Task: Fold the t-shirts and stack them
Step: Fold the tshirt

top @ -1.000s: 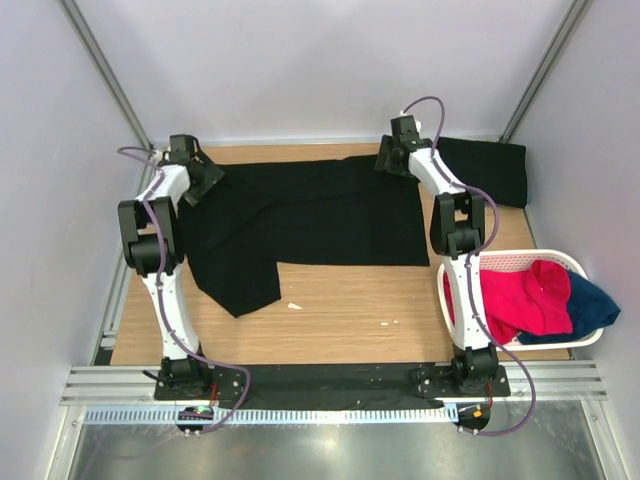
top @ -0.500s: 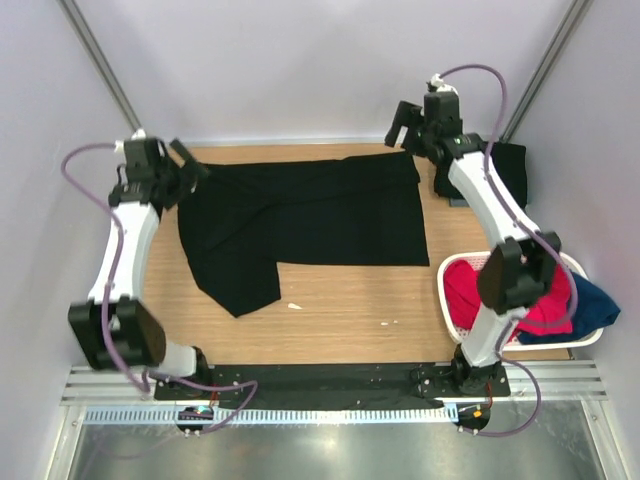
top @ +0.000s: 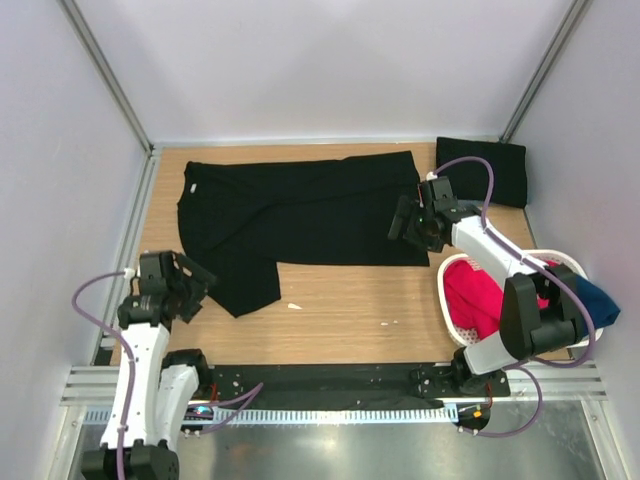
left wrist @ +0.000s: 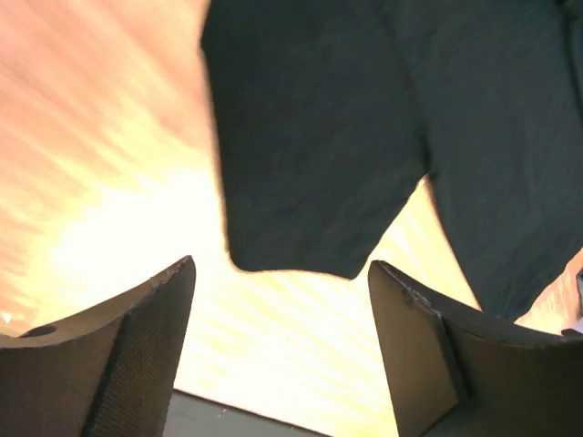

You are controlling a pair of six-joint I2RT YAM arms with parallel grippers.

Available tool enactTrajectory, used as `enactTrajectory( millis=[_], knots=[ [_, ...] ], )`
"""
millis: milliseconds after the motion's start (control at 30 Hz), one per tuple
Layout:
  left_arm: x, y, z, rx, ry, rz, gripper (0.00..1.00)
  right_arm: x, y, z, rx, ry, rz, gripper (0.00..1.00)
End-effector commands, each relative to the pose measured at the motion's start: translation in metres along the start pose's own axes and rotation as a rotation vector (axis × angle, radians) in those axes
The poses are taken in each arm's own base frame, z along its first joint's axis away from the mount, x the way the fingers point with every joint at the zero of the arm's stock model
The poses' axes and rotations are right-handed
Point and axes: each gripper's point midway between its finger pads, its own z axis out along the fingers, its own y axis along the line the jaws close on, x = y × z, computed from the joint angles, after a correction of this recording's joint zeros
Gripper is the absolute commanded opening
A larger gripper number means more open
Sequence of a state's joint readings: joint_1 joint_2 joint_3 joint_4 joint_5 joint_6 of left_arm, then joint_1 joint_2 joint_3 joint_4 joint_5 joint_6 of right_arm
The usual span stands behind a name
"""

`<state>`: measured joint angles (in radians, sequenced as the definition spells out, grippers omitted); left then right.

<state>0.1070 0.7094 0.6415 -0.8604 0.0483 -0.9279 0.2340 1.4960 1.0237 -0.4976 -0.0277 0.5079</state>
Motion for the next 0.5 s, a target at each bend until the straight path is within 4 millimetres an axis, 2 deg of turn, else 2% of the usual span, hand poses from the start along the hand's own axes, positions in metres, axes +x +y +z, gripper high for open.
enactTrajectory(
  millis=[0,67,200,333,400,467],
  knots=[
    [0.021,0.011,-0.001,-0.003,0.056,-0.084,0.76,-0.016,0.011,-0.019,-0.049,-0.098,0.003,0.92],
    [0.033,0.01,0.004,-0.001,0.108,-0.081,0.72,-0.009,0.005,-0.012,-0.031,-0.082,0.01,0.92],
    [0.035,0.021,0.017,-0.1,0.116,-0.048,0.62,-0.012,0.007,-0.002,-0.027,-0.079,0.036,0.92],
    [0.039,0.028,0.038,-0.14,0.121,-0.035,0.61,-0.022,0.002,0.004,0.033,-0.091,0.043,0.92],
    [0.041,0.033,0.044,-0.169,0.133,-0.032,0.61,-0.02,-0.003,0.007,0.066,-0.073,0.05,0.91],
    [0.034,0.041,0.049,-0.209,0.088,-0.017,0.61,-0.027,-0.005,0.004,0.097,-0.087,0.063,0.91]
  ],
)
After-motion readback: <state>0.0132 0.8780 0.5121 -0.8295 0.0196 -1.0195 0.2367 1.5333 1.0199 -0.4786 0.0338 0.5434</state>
